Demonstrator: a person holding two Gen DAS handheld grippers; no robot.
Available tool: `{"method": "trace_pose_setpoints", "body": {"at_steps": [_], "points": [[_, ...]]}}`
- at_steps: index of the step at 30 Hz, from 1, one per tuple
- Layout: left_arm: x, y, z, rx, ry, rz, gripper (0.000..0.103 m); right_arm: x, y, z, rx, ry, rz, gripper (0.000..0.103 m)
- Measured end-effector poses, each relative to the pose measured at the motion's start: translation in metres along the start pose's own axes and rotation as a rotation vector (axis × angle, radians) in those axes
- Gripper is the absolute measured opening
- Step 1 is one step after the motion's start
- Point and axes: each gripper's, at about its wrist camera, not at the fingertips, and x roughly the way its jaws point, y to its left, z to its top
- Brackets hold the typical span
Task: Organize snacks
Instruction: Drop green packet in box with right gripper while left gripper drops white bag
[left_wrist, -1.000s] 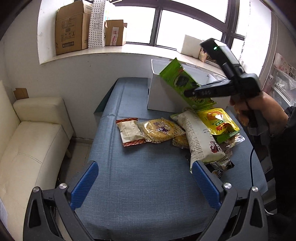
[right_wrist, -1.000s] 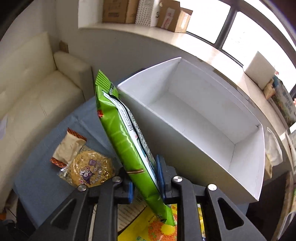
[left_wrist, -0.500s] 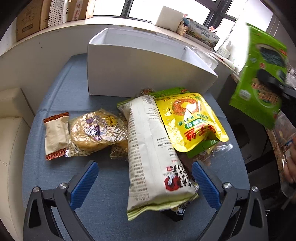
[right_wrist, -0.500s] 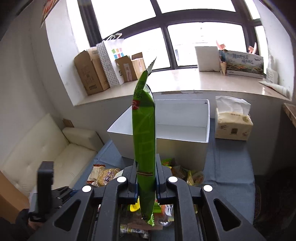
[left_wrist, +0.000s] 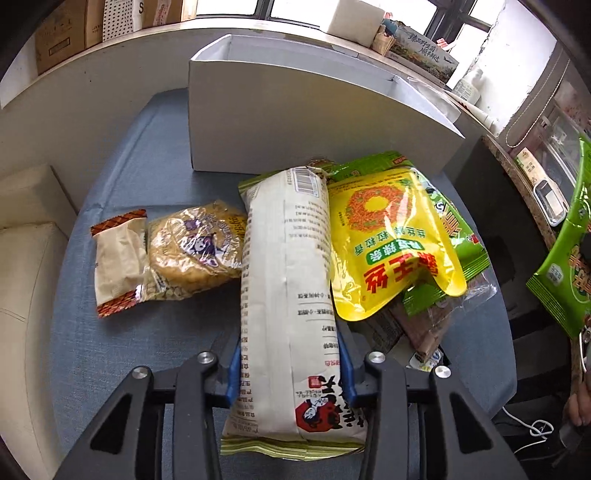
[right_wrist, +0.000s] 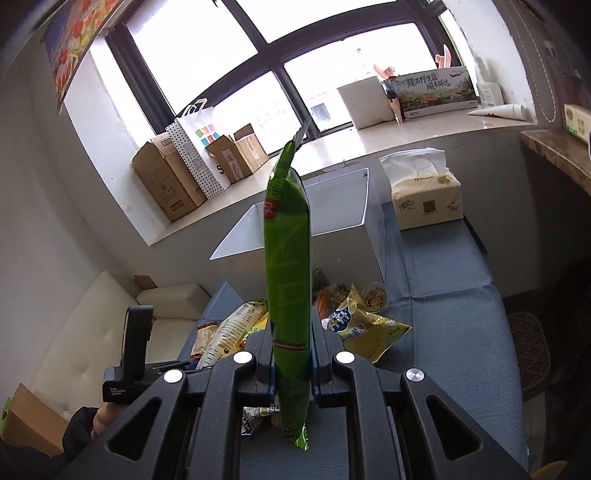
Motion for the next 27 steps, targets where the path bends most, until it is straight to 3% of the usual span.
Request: {"method": "trace_pose_setpoints", "body": {"at_steps": [6,11,19,24,27], "points": [[-0.038,0.022,-0.025,-0.019,-0.076,0.02,0.043,0.012,0.002,-0.005,0.022,0.017,0.029,0.013],[-0.078,0.022,-0.015,0.007,-0.198,0.012,0.043,0.021,0.011,0.001,0.007,0.015,0.04,0.013],[-0.098,-0.01,0.074,0.128,-0.341,0.031,0.043,0.049,0.021,0.066,-0.069,-0.032,0.029,0.013],[-0.074,-0.026,0.142,0.196,-0.379,0.068,0.043,0.086,0.016,0.116,-0.084,-0.024,-0.025,0.013],[-0.048,-0.028,0.179,0.192,-0.364,0.094,0.043,0.121,0.008,0.135,-0.081,0.049,-0.092,0.013]]}}
